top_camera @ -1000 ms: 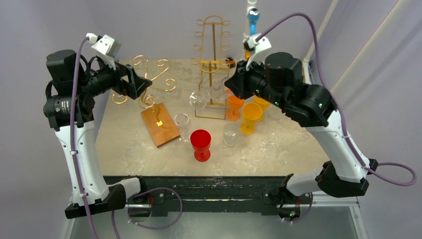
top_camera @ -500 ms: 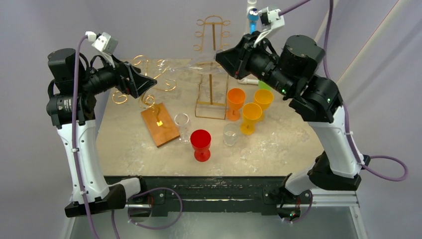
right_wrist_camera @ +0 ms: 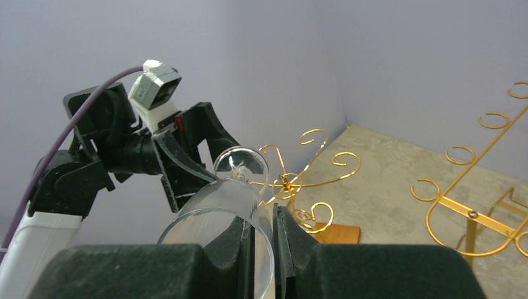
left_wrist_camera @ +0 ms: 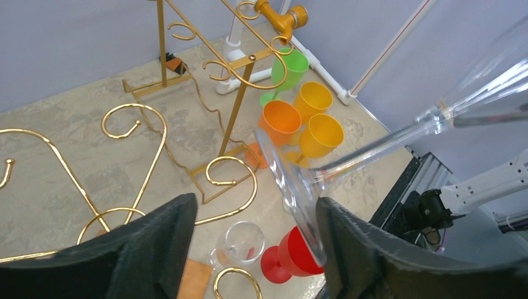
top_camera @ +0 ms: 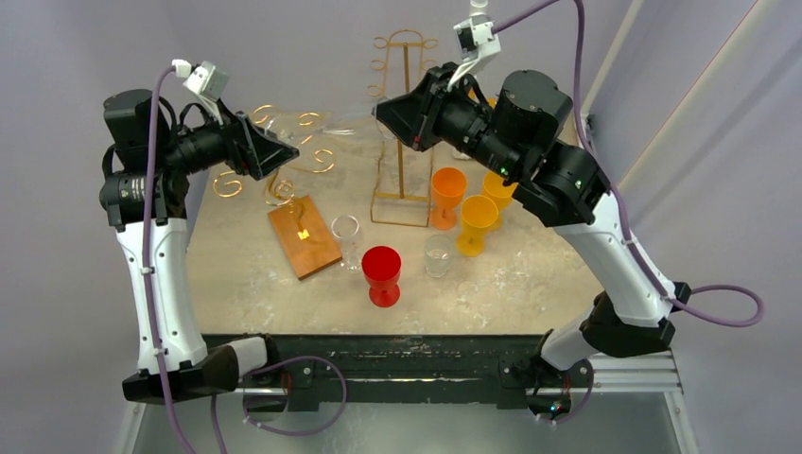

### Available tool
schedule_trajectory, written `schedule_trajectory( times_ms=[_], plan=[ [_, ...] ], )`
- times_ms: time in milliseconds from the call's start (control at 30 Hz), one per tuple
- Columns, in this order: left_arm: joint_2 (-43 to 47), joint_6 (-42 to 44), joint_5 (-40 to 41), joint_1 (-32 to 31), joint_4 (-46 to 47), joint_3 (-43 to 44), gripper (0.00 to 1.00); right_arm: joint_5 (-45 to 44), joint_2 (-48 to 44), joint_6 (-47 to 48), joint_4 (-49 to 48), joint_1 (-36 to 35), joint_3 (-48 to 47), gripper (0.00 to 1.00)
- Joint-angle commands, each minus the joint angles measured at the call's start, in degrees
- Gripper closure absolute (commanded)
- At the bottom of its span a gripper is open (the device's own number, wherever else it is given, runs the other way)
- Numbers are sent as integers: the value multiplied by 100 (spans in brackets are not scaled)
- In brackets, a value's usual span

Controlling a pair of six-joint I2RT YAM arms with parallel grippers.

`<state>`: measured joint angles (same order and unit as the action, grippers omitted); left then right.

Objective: Place the wine glass upside down on the wine glass rack
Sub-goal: Turn the wine glass upside down at the wine rack.

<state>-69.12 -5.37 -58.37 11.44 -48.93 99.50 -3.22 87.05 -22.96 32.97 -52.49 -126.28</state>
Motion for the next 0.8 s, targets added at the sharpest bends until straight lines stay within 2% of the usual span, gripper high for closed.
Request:
schedule_trajectory(
  times_ms=[0, 167, 333, 367, 467, 500, 567, 667, 700, 767],
  plan=[
    [-141, -303, -45, -45, 217, 48, 35, 203, -82, -221, -710, -91, 269, 100],
    [-147, -415, -89, -44, 456, -39, 65, 243, -171, -308, -1030, -178, 697, 100],
    [-104, -5, 219, -39, 392, 40, 96, 305, -302, -366, -1331, -234, 1182, 100],
    [-87, 142, 322, -45, 360, 79, 100, 305, -329, -367, -1354, -234, 1261, 100],
    [-21, 583, 691, -41, 413, 171, 100, 470, -387, -358, -1345, -233, 1414, 100],
    [-2, 762, 799, -41, 466, 199, 100, 504, -402, -358, -1295, -230, 1433, 95],
    [39, 988, 1009, -45, 634, 248, 100, 535, -443, -318, -1193, -232, 1475, 76],
    [172, 1151, 1313, -46, 1165, 188, 100, 511, -581, -211, -1093, -232, 1657, 34],
    [266, 1122, 1411, -46, 1494, 70, 100, 507, -629, -183, -1041, -230, 1697, 26],
    [526, 1088, 1591, -39, 2349, -271, 100, 531, -720, -136, -950, -237, 1776, 17]
  ],
)
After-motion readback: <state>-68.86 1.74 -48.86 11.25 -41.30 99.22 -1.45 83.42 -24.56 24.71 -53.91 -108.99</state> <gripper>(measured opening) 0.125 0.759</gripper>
